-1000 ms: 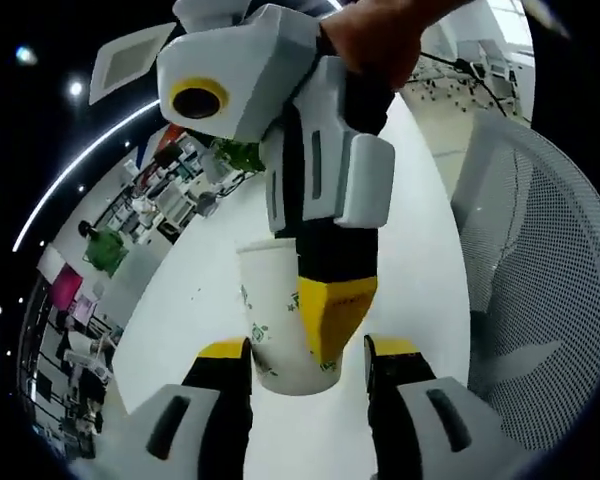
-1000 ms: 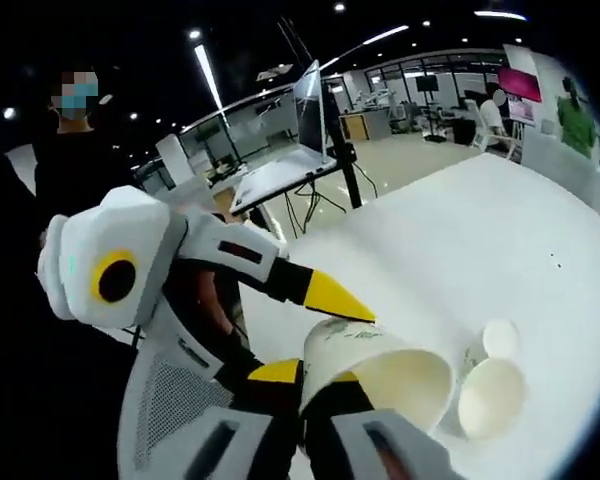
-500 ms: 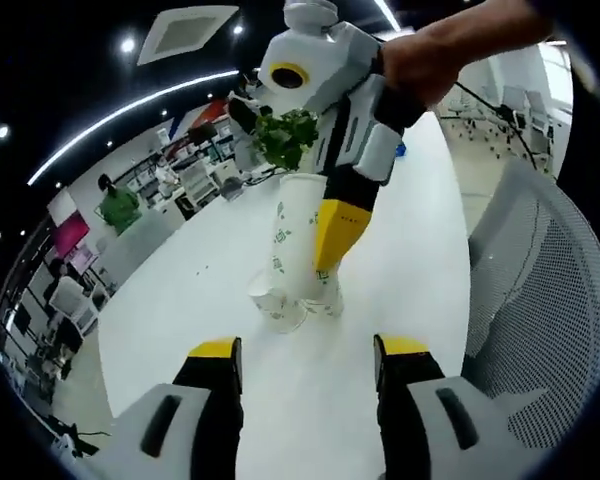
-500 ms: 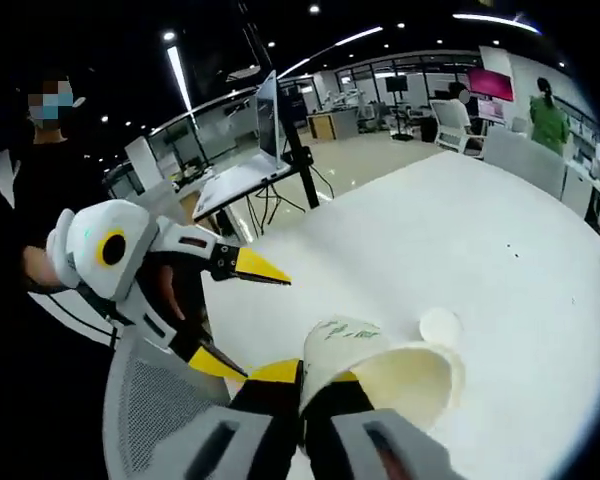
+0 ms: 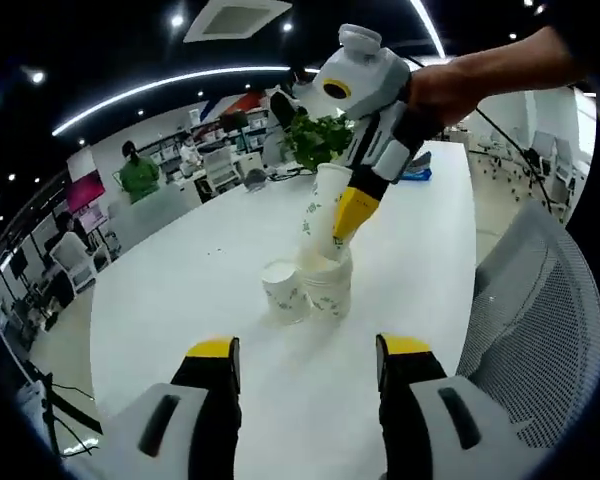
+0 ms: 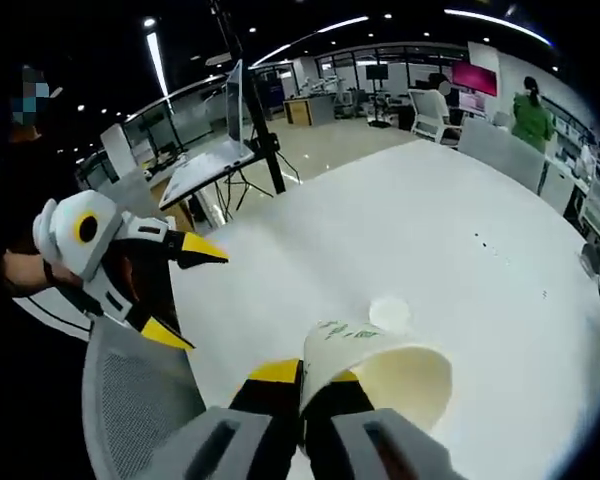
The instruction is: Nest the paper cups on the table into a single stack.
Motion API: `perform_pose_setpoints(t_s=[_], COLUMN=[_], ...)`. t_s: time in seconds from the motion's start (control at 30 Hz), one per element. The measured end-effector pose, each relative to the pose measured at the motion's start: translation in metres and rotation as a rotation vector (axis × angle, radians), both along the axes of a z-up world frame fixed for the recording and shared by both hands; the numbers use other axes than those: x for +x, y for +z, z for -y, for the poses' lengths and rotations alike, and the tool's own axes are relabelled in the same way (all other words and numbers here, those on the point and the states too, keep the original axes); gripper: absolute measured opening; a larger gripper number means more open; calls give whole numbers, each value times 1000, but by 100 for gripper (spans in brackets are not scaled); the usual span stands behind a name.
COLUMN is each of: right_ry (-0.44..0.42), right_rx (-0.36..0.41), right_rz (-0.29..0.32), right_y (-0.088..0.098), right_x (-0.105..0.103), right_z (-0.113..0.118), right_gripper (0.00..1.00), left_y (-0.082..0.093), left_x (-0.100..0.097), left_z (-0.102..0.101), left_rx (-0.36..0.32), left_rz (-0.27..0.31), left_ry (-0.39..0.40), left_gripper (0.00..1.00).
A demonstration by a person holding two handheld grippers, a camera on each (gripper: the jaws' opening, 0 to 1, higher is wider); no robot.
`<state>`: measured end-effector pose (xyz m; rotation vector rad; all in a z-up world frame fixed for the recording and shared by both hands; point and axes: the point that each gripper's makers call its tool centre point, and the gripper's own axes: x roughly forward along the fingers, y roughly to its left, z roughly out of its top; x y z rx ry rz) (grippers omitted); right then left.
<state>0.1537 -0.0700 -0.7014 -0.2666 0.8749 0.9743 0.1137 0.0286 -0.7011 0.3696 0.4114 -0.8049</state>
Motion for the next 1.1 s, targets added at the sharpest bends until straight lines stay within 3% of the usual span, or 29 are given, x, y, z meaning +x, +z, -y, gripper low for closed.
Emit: perform_pose_setpoints(t_s=[0.27, 0.9, 1.1], right_ry=[8, 175, 204], right_rx=[-107, -363, -381], right_rz=[-1, 5, 5], right_y=[-16, -48, -52], right_x=[9, 6, 9], right_z=[7, 10, 9], right_gripper=[0, 0, 0], left_y=[0, 5, 4], left_x=[-1, 0, 1], left_z=[-6, -18, -20], left_rx=[-19, -34, -30], left_rz=[-14, -27, -32], left_ry=[33, 94, 107], left_gripper=[52, 52, 52])
